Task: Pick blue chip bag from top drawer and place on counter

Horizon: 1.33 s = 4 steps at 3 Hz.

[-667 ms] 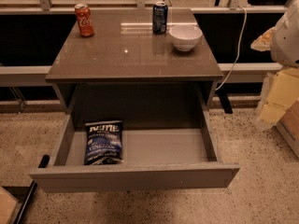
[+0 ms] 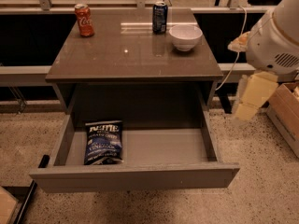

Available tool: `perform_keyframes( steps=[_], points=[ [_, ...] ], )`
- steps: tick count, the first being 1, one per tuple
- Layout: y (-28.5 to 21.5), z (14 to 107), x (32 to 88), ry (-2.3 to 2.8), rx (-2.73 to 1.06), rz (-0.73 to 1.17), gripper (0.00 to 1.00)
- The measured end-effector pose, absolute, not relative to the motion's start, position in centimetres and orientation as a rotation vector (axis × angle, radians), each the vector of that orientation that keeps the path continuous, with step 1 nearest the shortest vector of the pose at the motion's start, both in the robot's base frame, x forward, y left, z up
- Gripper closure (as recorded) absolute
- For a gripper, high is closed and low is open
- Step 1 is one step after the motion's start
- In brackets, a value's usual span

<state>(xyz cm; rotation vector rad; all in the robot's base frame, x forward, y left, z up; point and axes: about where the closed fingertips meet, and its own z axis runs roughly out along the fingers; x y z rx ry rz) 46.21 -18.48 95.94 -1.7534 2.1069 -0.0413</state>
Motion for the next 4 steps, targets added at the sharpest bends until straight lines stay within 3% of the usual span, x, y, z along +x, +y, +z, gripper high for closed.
perform_keyframes(
  steps=[2, 3, 4],
  points=[
    [-12.1, 88.7, 53.4, 1.977, -1.687, 0.243, 0.0],
    [-12.1, 88.6, 53.5, 1.979, -1.689, 0.245, 0.0],
    [-7.4, 84.8, 53.5, 1.913, -1.698, 0.402, 0.0]
  ],
)
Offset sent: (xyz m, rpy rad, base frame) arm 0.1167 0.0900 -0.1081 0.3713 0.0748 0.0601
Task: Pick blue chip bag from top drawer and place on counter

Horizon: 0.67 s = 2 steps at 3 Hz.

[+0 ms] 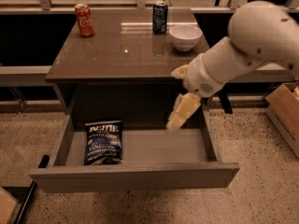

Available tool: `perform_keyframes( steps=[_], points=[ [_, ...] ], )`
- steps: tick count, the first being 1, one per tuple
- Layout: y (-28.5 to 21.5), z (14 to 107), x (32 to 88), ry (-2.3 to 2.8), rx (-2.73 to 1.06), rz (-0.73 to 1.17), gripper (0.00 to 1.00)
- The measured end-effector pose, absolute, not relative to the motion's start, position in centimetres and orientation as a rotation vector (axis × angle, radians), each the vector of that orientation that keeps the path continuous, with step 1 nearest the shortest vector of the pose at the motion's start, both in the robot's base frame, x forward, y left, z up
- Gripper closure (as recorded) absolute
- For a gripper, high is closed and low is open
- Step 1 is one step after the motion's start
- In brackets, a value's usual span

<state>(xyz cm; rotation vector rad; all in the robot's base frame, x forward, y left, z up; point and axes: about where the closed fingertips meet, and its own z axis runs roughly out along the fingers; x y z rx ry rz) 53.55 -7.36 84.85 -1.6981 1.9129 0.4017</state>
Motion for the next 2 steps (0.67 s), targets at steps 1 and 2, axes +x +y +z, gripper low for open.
perform_keyframes(
  steps=[1, 2],
  points=[
    [-2.6, 81.7, 53.8, 1.842, -1.693, 0.534, 0.0],
    [2.5, 78.3, 54.5, 1.779, -1.687, 0.648, 0.0]
  ],
)
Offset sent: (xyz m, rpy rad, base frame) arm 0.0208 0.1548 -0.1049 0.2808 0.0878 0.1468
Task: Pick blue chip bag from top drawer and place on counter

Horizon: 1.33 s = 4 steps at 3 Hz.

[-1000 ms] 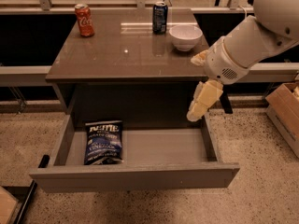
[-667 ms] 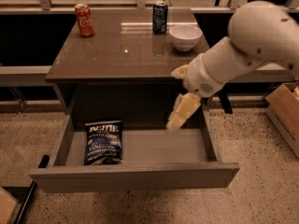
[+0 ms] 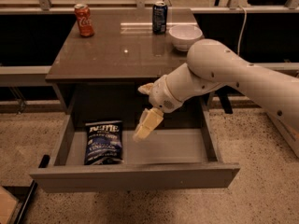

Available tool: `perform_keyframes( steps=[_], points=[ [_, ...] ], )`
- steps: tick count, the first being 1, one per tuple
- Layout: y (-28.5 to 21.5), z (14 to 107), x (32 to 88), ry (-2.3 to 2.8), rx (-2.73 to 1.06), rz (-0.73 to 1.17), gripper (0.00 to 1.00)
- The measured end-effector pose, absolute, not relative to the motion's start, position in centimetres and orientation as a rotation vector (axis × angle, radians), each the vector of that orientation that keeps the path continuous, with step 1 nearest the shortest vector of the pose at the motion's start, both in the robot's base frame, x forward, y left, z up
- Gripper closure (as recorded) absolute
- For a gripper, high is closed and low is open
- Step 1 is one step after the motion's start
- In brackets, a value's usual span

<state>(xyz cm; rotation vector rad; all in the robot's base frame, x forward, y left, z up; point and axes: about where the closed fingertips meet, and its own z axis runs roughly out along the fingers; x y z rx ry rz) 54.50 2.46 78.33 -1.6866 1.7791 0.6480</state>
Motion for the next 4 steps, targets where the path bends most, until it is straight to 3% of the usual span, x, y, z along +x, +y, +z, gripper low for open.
perform_keyframes(
  steps=[2, 4],
  points=[
    [10.9, 71.4, 56.4, 1.706, -1.699, 0.802, 0.0],
    [16.1, 64.7, 54.3, 1.755, -1.76, 0.867, 0.0]
  ],
)
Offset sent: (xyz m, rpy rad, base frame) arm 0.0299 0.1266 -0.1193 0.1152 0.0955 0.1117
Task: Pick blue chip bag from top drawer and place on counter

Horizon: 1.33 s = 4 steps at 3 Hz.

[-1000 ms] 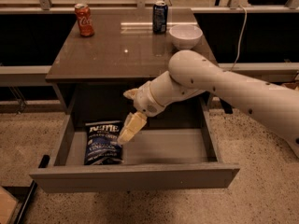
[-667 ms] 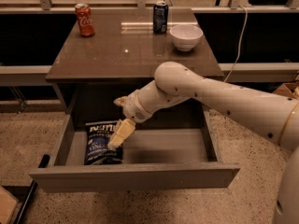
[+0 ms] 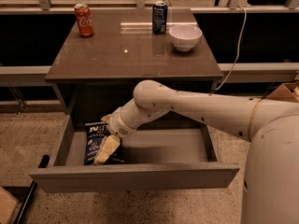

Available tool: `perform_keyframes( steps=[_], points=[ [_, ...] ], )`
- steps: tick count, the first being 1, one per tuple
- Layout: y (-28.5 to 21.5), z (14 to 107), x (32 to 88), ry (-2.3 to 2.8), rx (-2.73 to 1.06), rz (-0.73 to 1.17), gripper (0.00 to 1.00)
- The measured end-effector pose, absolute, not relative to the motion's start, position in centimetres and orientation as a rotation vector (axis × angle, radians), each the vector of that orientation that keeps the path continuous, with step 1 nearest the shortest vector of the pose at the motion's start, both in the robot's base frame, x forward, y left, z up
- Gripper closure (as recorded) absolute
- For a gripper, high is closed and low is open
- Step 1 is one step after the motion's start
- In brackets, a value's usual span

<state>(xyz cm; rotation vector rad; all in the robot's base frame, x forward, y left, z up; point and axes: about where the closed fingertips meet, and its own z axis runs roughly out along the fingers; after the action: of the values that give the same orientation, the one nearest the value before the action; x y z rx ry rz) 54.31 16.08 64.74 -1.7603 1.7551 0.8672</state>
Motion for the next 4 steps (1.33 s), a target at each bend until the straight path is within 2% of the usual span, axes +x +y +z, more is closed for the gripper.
perform_keyframes(
  steps=[2, 3, 4],
  points=[
    [16.8, 62.9, 53.7, 1.8, -1.737, 0.893, 0.41],
    [16.2, 63.2, 54.1, 1.817, -1.708, 0.882, 0.66],
    [14.7, 67.2, 55.1, 1.778, -1.664, 0.846, 0.96]
  ],
)
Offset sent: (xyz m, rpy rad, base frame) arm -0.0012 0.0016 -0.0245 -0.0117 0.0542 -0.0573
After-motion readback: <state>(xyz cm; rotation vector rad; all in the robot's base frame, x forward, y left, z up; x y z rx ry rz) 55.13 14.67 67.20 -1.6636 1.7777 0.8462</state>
